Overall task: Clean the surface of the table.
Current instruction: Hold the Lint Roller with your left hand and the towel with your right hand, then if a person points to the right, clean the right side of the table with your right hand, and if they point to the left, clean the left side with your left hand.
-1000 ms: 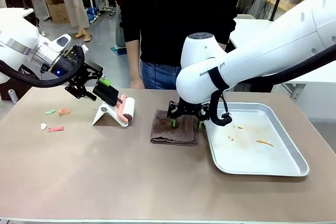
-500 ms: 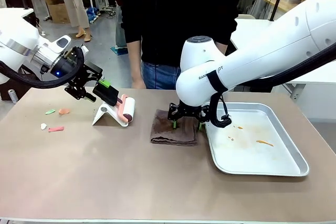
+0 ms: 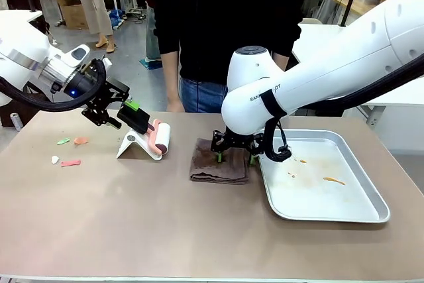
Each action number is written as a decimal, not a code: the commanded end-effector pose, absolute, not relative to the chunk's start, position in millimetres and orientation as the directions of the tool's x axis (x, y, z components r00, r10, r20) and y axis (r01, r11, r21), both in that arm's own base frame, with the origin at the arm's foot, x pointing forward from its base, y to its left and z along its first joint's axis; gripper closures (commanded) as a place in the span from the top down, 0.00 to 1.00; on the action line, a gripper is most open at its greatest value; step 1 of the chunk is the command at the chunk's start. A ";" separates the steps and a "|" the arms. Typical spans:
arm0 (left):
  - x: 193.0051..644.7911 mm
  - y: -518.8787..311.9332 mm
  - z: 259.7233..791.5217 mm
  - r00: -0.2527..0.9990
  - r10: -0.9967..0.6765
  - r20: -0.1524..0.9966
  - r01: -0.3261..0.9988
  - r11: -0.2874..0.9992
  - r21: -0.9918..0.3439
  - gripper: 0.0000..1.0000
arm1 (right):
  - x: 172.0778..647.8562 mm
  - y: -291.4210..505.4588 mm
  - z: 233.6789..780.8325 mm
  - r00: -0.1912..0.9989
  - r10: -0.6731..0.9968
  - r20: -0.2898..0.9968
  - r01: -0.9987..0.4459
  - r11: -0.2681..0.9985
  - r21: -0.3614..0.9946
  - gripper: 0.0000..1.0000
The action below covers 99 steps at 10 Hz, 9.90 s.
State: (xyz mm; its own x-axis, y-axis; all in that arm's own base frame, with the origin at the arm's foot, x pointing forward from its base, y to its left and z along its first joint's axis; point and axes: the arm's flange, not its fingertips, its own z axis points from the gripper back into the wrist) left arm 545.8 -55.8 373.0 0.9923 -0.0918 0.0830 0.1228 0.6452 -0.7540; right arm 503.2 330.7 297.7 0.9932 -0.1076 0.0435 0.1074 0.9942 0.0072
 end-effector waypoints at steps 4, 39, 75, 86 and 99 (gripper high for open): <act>547.8 -54.3 373.2 0.989 -0.081 0.122 0.145 0.640 -0.754 1.00 | 505.7 335.3 295.2 0.990 -0.129 0.057 0.127 0.991 0.028 1.00; 460.0 3.8 465.2 0.968 -0.090 0.236 0.252 0.397 -0.882 0.00 | 434.0 213.5 392.4 0.978 0.161 0.133 -0.181 0.335 0.925 0.00; 386.7 238.9 443.6 0.959 0.028 0.282 0.279 0.077 -0.957 0.00 | 302.0 -113.7 424.0 0.960 -0.244 0.137 -0.128 0.054 0.990 0.00; 398.4 240.6 437.4 0.953 0.021 0.302 0.281 0.308 -0.909 0.22 | 302.0 -113.7 424.0 0.960 -0.244 0.137 -0.128 0.054 0.990 0.00; 444.9 320.2 367.5 0.957 0.205 0.205 0.029 0.637 -0.770 0.22 | 302.0 -113.7 424.0 0.960 -0.244 0.137 -0.128 0.054 0.990 0.00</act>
State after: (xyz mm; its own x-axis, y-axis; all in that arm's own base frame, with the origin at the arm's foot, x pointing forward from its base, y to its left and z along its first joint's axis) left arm 440.9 315.6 362.2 0.9467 0.2083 0.2457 0.0571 0.6421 -0.7645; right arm 303.1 -113.3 422.1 0.9576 -0.2507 0.1416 -0.1306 0.0603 0.9896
